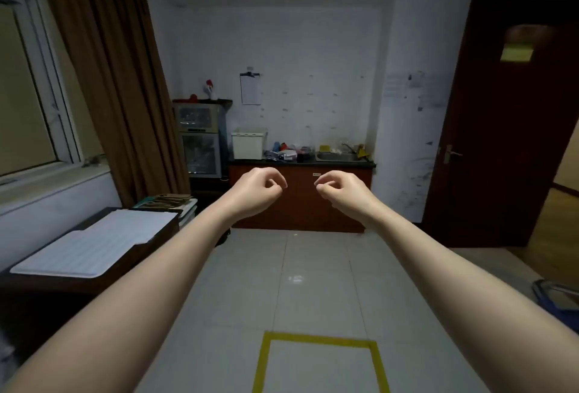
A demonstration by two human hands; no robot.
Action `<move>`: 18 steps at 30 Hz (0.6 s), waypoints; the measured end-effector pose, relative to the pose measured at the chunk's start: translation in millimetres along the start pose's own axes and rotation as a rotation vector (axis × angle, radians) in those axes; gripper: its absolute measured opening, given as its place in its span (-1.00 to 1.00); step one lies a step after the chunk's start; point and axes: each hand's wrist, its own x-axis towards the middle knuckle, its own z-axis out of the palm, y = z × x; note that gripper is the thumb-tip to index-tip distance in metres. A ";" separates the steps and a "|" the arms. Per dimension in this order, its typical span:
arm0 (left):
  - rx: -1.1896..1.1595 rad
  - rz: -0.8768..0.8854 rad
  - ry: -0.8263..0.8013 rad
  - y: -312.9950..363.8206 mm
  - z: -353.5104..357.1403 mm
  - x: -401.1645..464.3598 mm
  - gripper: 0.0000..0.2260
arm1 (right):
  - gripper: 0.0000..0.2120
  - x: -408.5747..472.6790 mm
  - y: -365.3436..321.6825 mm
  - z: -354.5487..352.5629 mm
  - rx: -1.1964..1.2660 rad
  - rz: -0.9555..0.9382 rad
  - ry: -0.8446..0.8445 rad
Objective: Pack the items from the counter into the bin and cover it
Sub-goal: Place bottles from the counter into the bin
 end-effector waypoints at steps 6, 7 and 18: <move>-0.001 -0.006 0.003 -62.0 -16.6 81.4 -0.76 | -0.78 95.0 2.7 35.9 -0.011 0.019 0.009; -0.005 -0.009 0.008 -74.9 -21.3 95.8 -0.75 | -0.78 112.9 2.4 41.5 -0.015 0.021 0.012; 0.026 -0.052 0.001 -201.3 -46.4 228.2 -0.71 | -0.77 273.6 13.6 114.1 -0.057 0.015 -0.005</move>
